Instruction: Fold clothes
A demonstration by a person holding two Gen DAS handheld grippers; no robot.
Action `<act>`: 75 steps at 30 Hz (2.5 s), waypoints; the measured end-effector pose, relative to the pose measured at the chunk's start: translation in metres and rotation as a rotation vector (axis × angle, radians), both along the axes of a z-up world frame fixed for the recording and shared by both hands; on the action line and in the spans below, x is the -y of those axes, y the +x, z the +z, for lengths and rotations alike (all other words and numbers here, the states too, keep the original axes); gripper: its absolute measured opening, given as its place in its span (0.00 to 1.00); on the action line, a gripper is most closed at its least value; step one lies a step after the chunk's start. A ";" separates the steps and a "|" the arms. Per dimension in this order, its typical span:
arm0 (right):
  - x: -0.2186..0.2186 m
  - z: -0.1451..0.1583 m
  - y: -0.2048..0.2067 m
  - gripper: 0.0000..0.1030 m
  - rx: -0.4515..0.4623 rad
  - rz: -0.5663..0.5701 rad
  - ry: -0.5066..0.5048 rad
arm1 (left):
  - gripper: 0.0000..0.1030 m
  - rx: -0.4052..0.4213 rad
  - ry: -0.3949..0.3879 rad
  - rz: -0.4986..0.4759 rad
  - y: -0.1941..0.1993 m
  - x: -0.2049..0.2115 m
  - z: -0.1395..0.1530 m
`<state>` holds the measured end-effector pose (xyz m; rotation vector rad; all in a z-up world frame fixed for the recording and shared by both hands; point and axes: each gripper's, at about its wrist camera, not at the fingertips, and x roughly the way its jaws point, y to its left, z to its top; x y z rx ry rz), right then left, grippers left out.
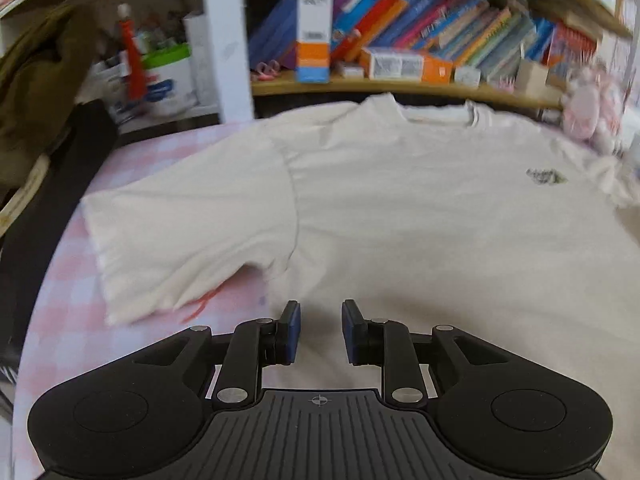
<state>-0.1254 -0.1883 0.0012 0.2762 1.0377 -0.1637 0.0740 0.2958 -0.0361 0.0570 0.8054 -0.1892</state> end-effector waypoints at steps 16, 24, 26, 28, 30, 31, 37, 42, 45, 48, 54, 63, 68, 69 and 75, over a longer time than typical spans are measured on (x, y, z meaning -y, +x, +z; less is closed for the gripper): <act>-0.003 0.020 -0.060 0.05 0.108 0.547 0.277 | 0.47 -0.016 -0.057 0.325 -0.197 -0.032 0.018; 0.052 0.004 -0.055 0.13 0.122 0.193 0.271 | 0.67 -0.046 -0.116 0.443 -0.245 -0.037 0.006; 0.046 0.000 -0.059 0.45 0.124 0.238 0.285 | 0.67 -0.054 -0.131 0.473 -0.257 -0.038 0.003; 0.040 -0.002 -0.064 0.46 0.123 0.273 0.271 | 0.66 -0.057 -0.157 0.495 -0.266 -0.038 -0.002; 0.036 -0.007 -0.071 0.46 0.102 0.292 0.260 | 0.64 -0.062 -0.198 0.505 -0.267 -0.037 -0.005; 0.034 -0.009 -0.073 0.41 0.092 0.300 0.243 | 0.63 -0.066 -0.217 0.509 -0.267 -0.036 -0.007; 0.021 -0.022 -0.079 0.17 0.055 0.342 0.122 | 0.20 -0.114 -0.266 0.465 -0.267 0.003 -0.004; 0.017 -0.025 -0.080 0.15 0.060 0.348 0.089 | 0.24 -0.023 -0.319 0.162 -0.271 0.064 0.028; 0.018 -0.025 -0.078 0.15 0.060 0.346 0.104 | 0.39 -0.023 -0.301 0.114 -0.270 0.076 0.027; 0.018 -0.025 -0.079 0.16 0.062 0.337 0.114 | 0.41 -0.039 -0.255 0.177 -0.271 0.067 0.023; 0.023 -0.027 -0.085 0.21 0.074 0.303 0.142 | 0.41 -0.039 -0.111 0.180 -0.260 0.067 0.019; 0.023 -0.028 -0.085 0.21 0.087 0.276 0.153 | 0.04 -0.034 0.071 0.193 -0.248 0.094 0.001; 0.024 -0.027 -0.085 0.21 0.091 0.271 0.152 | 0.04 0.038 -0.178 0.478 -0.287 0.014 0.031; 0.025 -0.027 -0.085 0.21 0.093 0.270 0.155 | 0.04 0.026 -0.199 0.515 -0.294 -0.001 0.029; 0.034 -0.024 -0.081 0.06 0.069 0.272 0.340 | 0.04 -0.045 -0.320 0.590 -0.307 -0.026 0.014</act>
